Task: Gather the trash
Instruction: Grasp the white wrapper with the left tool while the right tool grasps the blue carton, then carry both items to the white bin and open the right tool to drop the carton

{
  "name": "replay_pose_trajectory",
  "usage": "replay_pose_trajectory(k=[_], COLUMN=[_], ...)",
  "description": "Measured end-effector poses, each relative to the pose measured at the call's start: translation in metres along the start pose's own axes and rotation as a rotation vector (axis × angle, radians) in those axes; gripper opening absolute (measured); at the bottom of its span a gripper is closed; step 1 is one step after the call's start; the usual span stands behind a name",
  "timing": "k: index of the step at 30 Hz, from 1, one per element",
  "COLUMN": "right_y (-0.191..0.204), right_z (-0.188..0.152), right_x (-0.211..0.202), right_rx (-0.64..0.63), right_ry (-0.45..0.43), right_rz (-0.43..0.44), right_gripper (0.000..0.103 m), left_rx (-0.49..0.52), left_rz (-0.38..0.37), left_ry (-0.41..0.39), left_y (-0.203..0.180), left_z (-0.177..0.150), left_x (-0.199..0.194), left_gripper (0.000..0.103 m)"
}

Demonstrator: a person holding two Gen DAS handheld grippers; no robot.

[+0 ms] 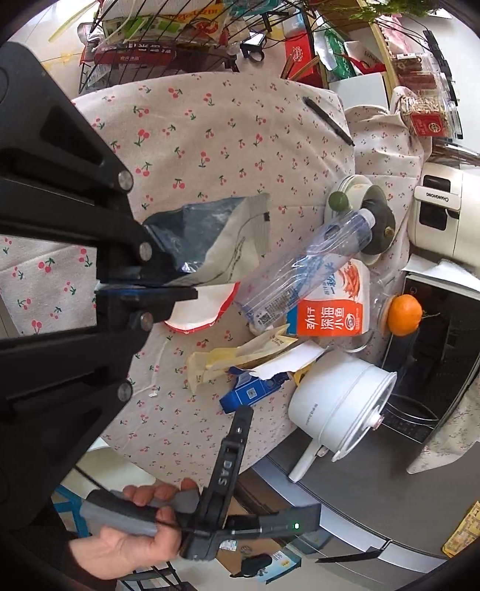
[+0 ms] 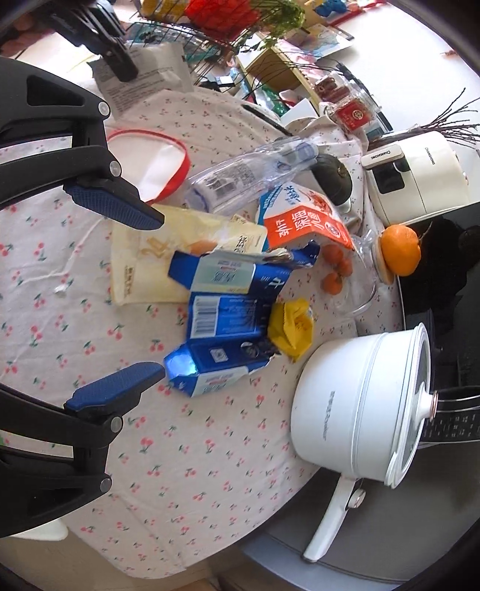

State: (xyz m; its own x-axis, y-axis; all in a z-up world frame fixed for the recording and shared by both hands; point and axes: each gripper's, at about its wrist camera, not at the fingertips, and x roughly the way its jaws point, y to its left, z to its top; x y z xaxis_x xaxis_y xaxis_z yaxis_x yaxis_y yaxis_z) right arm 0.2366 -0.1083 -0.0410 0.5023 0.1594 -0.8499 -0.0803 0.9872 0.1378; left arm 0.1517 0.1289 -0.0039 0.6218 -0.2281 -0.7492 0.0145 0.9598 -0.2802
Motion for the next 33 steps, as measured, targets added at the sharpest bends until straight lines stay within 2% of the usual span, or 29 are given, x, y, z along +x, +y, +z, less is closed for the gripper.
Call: replay_pose_trajectory(k=[4, 9, 11, 12, 15, 18, 33], right_y=[0.012, 0.019, 0.020, 0.020, 0.020, 0.021, -0.029], right_z=[0.012, 0.024, 0.026, 0.026, 0.022, 0.017, -0.006], right_x=[0.028, 0.056, 0.067, 0.072, 0.071, 0.053, -0.107], right_rx=[0.007, -0.010, -0.018, -0.015, -0.024, -0.067, -0.058], right_ry=[0.011, 0.004, 0.015, 0.027, 0.031, -0.002, -0.189], right_rz=[-0.013, -0.064, -0.070, -0.063, -0.081, -0.083, 0.033], right_gripper=[0.056, 0.042, 0.027, 0.005, 0.003, 0.002, 0.001], left_rx=[-0.016, -0.056, -0.065, -0.067, -0.074, -0.073, -0.001], left_rz=[0.016, 0.017, 0.008, 0.007, 0.001, -0.005, -0.062], left_ry=[-0.031, -0.036, -0.036, -0.037, -0.034, -0.031, -0.003], left_y=[0.010, 0.022, 0.023, 0.024, 0.024, 0.021, -0.027], left_z=[0.002, 0.005, 0.006, 0.005, 0.005, 0.004, -0.006], left_x=[-0.011, -0.014, -0.014, -0.014, -0.014, -0.013, -0.007], left_gripper=[0.001, 0.001, 0.001, 0.001, 0.001, 0.001, 0.001])
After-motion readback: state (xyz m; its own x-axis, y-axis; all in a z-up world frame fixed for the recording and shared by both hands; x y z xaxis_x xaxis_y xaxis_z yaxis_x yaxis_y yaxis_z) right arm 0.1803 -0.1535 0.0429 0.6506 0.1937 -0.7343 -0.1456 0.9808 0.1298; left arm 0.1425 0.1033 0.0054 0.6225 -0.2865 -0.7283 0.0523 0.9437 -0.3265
